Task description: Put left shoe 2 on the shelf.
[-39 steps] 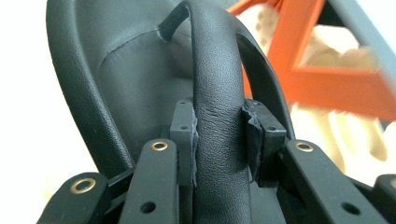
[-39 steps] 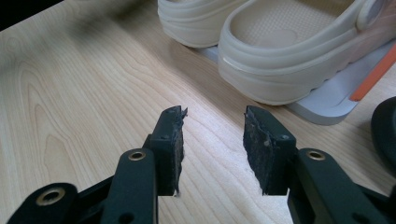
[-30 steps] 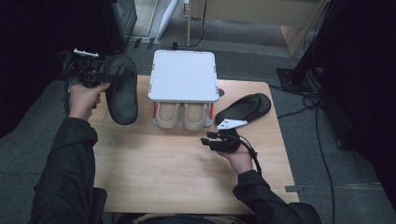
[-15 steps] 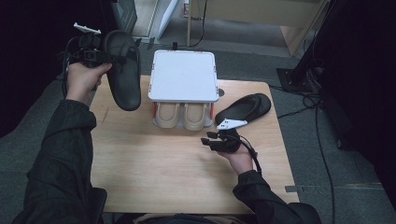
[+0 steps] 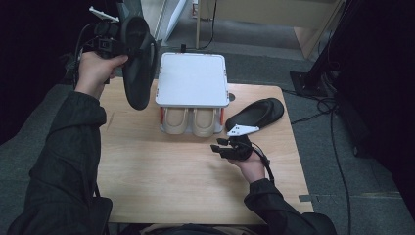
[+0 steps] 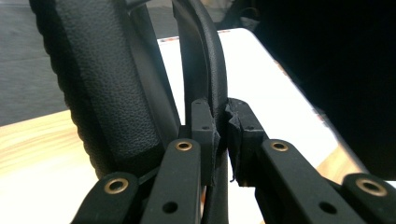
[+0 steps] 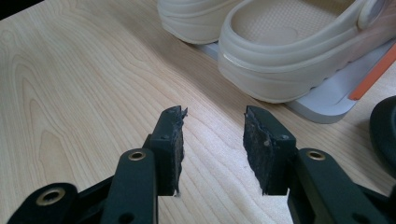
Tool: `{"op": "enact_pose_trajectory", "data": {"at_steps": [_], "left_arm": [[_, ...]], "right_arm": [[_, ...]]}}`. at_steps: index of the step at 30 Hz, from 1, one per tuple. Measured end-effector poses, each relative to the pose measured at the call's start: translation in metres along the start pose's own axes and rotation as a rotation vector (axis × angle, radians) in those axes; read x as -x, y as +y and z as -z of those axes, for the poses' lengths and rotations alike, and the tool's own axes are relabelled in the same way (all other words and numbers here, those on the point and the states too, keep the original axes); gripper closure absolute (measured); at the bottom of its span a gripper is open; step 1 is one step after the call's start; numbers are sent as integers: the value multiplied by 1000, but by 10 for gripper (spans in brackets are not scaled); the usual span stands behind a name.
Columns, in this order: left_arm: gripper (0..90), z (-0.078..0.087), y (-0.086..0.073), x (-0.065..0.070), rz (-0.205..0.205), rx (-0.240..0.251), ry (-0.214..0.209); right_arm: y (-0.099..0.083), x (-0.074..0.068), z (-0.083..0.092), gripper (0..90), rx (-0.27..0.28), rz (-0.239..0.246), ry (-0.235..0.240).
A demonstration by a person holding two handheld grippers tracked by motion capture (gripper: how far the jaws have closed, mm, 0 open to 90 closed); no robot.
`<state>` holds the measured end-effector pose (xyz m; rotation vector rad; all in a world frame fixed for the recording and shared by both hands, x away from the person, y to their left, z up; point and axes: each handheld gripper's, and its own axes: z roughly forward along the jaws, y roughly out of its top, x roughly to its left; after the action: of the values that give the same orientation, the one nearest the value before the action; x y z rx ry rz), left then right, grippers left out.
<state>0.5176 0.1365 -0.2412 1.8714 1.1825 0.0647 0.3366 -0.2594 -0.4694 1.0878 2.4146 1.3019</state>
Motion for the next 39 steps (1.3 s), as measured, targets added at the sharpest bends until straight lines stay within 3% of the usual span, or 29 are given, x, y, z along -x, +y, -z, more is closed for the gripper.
{"op": "enact_pose_trajectory", "data": {"at_steps": [1,8,14,18,23,30,39], "left_arm": [[829,-2,2,3,8,5,-25],[832,-1,19,24,-33,-2,-63],[831,-2,29,39,-32,11,-148],[830,-26,28,43,-29,-21,-175],[828,-57,24,36,26,-39,-232],[819,-91,24,25,41,-91,-186],[802,-108,21,10,59,-131,-155]], "right_arm": [[0,0,0,582,0,0,-1],[0,2,2,582,2,-7,-4],[-1,1,1,583,-1,-3,-5],[-1,1,0,583,-3,2,-4],[-1,1,1,582,-4,3,-10],[-1,2,4,583,4,2,-12],[-2,3,6,583,5,6,-14]]}}
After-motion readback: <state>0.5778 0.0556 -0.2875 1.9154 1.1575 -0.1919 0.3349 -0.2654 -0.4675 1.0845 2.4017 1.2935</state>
